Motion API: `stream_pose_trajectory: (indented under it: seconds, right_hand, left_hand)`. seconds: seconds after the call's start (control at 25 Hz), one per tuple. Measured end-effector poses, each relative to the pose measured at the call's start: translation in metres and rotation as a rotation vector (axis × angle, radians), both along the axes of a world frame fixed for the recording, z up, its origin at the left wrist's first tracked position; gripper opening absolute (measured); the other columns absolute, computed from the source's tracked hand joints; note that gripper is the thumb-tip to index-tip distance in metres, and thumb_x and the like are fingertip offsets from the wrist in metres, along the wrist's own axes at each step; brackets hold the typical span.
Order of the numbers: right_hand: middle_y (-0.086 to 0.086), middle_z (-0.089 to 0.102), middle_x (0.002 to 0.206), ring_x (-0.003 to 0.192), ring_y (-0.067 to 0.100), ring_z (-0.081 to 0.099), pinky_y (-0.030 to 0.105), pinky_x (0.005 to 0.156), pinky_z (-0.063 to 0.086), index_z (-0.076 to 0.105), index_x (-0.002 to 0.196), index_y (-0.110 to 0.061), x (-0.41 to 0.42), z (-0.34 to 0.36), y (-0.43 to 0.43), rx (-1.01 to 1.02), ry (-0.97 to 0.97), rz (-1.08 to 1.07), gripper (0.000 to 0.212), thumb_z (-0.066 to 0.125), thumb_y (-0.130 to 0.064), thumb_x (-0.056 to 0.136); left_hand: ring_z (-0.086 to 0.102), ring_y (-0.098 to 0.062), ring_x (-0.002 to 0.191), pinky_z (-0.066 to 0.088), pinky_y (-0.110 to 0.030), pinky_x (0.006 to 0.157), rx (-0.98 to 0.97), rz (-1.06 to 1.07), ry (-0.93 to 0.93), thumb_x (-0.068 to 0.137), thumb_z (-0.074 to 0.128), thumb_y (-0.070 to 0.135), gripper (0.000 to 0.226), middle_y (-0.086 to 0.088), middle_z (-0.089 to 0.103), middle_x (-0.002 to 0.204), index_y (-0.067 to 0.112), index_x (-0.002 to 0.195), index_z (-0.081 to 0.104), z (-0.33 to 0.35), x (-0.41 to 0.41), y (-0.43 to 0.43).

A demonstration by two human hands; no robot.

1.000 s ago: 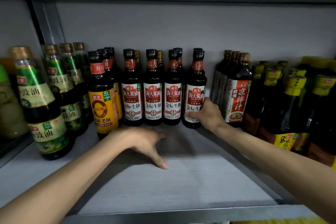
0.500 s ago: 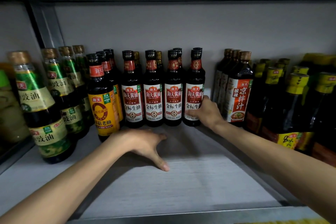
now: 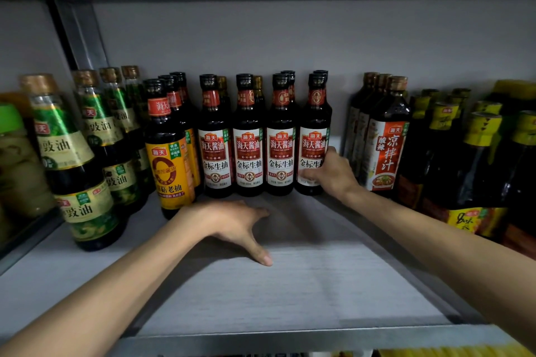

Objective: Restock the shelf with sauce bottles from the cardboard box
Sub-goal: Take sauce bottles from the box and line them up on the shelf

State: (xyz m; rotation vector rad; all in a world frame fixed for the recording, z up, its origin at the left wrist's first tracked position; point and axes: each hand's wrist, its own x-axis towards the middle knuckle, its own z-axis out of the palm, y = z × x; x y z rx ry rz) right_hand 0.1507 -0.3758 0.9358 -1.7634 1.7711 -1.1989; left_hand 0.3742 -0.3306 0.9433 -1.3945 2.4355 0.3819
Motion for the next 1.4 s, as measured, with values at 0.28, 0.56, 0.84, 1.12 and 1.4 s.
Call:
stream_pose_trajectory:
  seconds: [0.28, 0.56, 0.84, 1.12, 1.4]
  right_hand:
    - [0.008, 0.068, 0.122, 0.112, 0.023, 0.065, 0.028, 0.093, 0.048, 0.053, 0.123, -0.009, 0.000, -0.001, 0.001, -0.003, 0.001, -0.008, 0.054, 0.082, -0.014, 0.077]
    - [0.008, 0.067, 0.122, 0.113, 0.023, 0.064, 0.036, 0.099, 0.051, 0.051, 0.125, -0.009, 0.000, -0.002, 0.002, -0.006, -0.008, -0.031, 0.060, 0.083, -0.018, 0.075]
    - [0.009, 0.066, 0.119, 0.112, 0.025, 0.063, 0.038, 0.097, 0.052, 0.056, 0.124, -0.009, -0.009, -0.015, 0.001, 0.016, 0.001, 0.015, 0.084, 0.084, -0.040, 0.051]
    - [0.000, 0.066, 0.086, 0.084, 0.019, 0.064, 0.020, 0.069, 0.038, 0.064, 0.101, -0.012, -0.017, 0.012, 0.142, -0.158, 0.151, 0.016, 0.020, 0.063, -0.004, 0.083]
    - [0.003, 0.066, 0.070, 0.065, 0.021, 0.058, 0.034, 0.067, 0.043, 0.063, 0.084, -0.024, -0.053, -0.037, 0.312, -0.102, 0.249, -0.131, 0.024, 0.056, -0.001, 0.081]
  left_hand:
    - [0.036, -0.023, 0.141, 0.035, -0.034, 0.114, -0.007, 0.012, 0.027, 0.066, 0.071, 0.072, 0.113, -0.001, 0.030, 0.160, 0.032, 0.155, 0.015, -0.001, 0.001, 0.001]
    - [0.033, -0.022, 0.144, 0.032, -0.034, 0.116, -0.009, 0.059, 0.057, 0.063, 0.075, 0.070, 0.114, 0.001, 0.028, 0.161, 0.035, 0.154, 0.018, 0.001, 0.001, 0.003]
    - [0.029, -0.016, 0.145, 0.025, -0.027, 0.117, 0.054, 0.182, 0.210, 0.065, 0.083, 0.055, 0.112, 0.005, 0.026, 0.161, 0.028, 0.155, 0.021, -0.002, 0.001, 0.008]
    - [0.056, -0.024, 0.122, 0.046, -0.039, 0.101, -0.349, 0.183, 0.237, 0.087, 0.061, 0.055, 0.061, -0.004, 0.057, 0.140, 0.027, 0.139, 0.048, -0.007, -0.004, 0.073]
    - [0.065, -0.020, 0.085, 0.050, -0.032, 0.071, -0.487, -0.009, 0.789, 0.084, 0.056, 0.021, 0.019, 0.010, 0.072, 0.087, 0.031, 0.098, 0.065, -0.032, -0.072, 0.202]
